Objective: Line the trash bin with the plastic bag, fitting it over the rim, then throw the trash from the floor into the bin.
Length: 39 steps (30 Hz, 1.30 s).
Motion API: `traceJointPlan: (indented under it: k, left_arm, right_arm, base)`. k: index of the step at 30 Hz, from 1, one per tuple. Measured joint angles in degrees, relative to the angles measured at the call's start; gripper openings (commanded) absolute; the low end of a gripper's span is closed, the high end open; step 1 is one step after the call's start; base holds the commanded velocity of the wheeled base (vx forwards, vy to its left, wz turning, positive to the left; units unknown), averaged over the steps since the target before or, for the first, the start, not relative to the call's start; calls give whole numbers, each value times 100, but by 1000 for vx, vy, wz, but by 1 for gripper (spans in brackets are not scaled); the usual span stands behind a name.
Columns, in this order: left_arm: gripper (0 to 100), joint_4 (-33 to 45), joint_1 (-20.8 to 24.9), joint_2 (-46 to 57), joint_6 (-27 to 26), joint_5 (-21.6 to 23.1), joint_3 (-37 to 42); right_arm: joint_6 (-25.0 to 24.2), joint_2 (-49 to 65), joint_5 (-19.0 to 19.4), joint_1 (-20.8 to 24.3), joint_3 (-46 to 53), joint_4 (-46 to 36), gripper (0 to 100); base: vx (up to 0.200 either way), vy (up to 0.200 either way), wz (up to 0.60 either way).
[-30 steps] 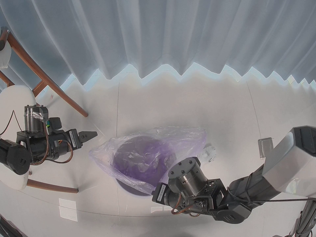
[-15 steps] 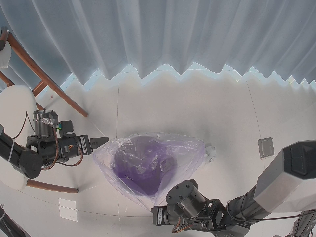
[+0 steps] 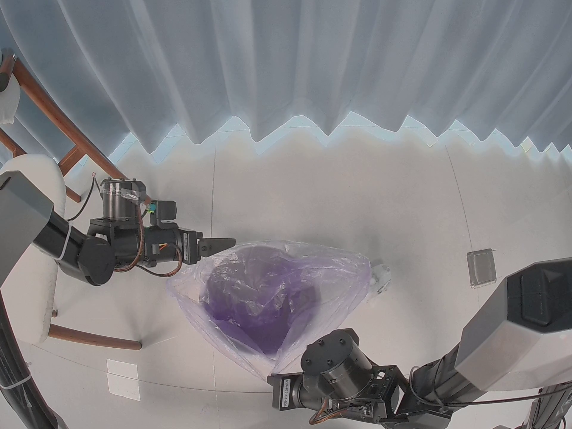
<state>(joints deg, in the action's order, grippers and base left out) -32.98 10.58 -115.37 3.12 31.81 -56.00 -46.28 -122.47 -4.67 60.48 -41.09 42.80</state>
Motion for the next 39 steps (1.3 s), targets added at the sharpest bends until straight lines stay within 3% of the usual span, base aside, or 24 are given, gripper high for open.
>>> traceJointPlan:
  k: [18,19,29,39]
  left_arm:
    - [100,783,324,-836,10,-178,-1175]
    - [0,831,361,-866,13,-197,-1224]
    - [0,1108,455,-979,32,-261,-1458]
    - [0,1108,0,-781,38,-241,-1134]
  right_arm:
    - [5,-18,-6,7,0,115,0]
    - [5,-16,-9,7,-5,115,0]
    - [-1,22,-20,10,26,121,0]
    - [-4,127,-107,-9,55,118,0]
  base:
    - [0,0,0]
    - [0,0,0]
    - [0,0,0]
    - [0,0,0]
